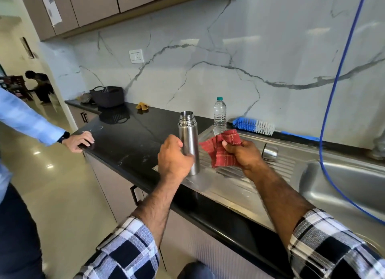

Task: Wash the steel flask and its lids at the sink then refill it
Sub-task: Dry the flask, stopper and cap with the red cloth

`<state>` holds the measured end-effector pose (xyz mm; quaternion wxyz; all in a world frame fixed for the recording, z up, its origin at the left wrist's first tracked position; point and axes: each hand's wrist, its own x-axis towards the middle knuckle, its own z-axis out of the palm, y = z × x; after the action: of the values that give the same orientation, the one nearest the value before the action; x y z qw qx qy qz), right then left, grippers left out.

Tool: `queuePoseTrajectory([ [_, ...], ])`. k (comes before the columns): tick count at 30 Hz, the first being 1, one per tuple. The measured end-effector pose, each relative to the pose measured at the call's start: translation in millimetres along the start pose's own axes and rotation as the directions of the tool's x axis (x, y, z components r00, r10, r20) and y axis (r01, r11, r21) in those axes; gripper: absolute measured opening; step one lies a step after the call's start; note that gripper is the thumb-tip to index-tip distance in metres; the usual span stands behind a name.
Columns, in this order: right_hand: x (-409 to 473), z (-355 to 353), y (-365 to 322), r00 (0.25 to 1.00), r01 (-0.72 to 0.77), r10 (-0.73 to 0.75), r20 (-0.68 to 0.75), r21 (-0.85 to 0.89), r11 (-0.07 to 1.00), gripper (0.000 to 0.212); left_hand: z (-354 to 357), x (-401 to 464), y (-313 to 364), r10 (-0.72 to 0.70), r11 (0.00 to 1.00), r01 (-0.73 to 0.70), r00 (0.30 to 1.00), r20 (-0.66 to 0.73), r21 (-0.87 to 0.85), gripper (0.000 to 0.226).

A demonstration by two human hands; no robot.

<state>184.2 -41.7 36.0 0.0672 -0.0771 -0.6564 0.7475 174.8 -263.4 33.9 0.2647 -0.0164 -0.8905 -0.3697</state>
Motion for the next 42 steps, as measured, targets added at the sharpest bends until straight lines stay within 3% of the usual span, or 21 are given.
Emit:
queuePoseTrajectory([
  [2, -8, -15, -7, 0.999, 0.018, -0.017, -0.038, 0.027, 0.999, 0.028, 7, -18, 24, 0.068, 0.993, -0.073, 0.996, -0.057, -0.089, 0.037],
  [6, -24, -52, -14, 0.996, 0.044, -0.038, -0.080, 0.070, 0.997, 0.030, 44, -33, 69, 0.104, 0.961, -0.080, 0.992, 0.076, -0.264, 0.023],
  [9, -31, -86, -16, 0.987, 0.064, -0.052, -0.155, 0.075, 0.995, 0.023, 79, -29, 95, 0.097, 0.960, -0.049, 0.982, 0.163, -0.276, 0.026],
  [14, -35, -135, -19, 0.971, 0.070, -0.048, -0.235, 0.086, 0.994, 0.025, 125, -15, 114, 0.166, 0.985, -0.138, 0.921, 0.353, -0.103, 0.022],
  [19, -36, -165, -19, 0.965, 0.058, -0.016, -0.263, 0.150, 0.987, 0.023, 154, 2, 118, 0.276, 0.900, -0.411, 0.798, 0.535, 0.149, 0.065],
  [22, -32, -177, -15, 0.963, 0.054, 0.002, -0.268, 0.202, 0.978, 0.028, 162, 10, 117, 0.269, 0.834, -0.503, 0.730, 0.628, 0.227, 0.075],
  [27, -30, -184, -13, 0.968, 0.045, 0.028, -0.249, 0.282, 0.958, 0.027, 167, 19, 106, 0.310, 0.795, -0.534, 0.765, 0.565, 0.287, 0.062],
  [31, -40, -201, -18, 0.965, 0.073, 0.008, -0.261, 0.300, 0.951, 0.024, 165, 14, 108, 0.261, 0.916, -0.376, 0.824, 0.503, 0.141, 0.063],
  [34, -49, -228, -21, 0.953, 0.110, -0.017, -0.302, 0.294, 0.949, 0.022, 165, -4, 136, 0.205, 0.958, -0.060, 0.829, 0.521, -0.281, 0.046],
  [37, -64, -256, -22, 0.937, 0.114, -0.010, -0.349, 0.281, 0.953, 0.027, 176, -38, 184, 0.146, 0.756, 0.329, 0.758, 0.636, -0.565, 0.012],
  [40, -81, -283, -19, 0.899, 0.099, -0.023, -0.437, 0.152, 0.983, 0.022, 205, -72, 225, 0.098, 0.572, 0.571, 0.666, 0.740, -0.590, 0.023],
  [42, -93, -304, -21, 0.873, 0.108, -0.052, -0.486, 0.089, 0.990, 0.027, 222, -97, 253, 0.127, 0.509, 0.654, 0.585, 0.801, -0.559, 0.020],
])
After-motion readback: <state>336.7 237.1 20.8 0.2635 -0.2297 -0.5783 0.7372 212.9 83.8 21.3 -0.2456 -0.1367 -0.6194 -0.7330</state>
